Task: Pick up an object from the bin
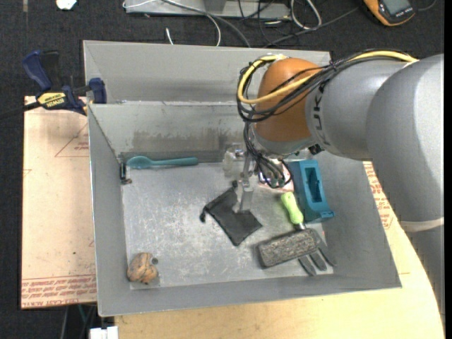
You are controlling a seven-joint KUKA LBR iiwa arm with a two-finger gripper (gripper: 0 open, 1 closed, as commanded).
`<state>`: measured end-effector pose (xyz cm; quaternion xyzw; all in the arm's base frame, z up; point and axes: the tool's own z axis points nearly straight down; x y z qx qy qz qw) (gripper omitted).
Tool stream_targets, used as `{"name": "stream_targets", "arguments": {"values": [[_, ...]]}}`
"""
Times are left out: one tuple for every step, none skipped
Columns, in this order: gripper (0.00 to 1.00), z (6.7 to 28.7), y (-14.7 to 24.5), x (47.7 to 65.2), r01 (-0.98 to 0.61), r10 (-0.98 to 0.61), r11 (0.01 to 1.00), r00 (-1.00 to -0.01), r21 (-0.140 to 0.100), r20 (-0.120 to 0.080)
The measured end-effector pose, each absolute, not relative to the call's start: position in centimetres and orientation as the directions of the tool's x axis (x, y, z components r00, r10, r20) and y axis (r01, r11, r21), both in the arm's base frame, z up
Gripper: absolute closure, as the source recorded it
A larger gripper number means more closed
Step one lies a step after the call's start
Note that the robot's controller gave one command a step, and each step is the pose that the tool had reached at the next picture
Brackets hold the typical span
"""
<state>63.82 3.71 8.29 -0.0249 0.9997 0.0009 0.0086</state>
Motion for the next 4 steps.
{"name": "stream_targets", "arguments": {"values": [[1.00,7.1,4.3,61.8,0.020,0.020,1.000,-1.000,0.002,-0.017],[1.00,7.1,4.3,61.8,0.020,0.020,1.000,-1.000,0.002,-0.017],[1.00,13.1,3.5,61.4,0.026,0.026,1.000,-1.000,0.003,-0.014],[1.00,20.6,-0.6,59.4,0.036,0.036,0.999,-0.999,0.003,-0.011]]}}
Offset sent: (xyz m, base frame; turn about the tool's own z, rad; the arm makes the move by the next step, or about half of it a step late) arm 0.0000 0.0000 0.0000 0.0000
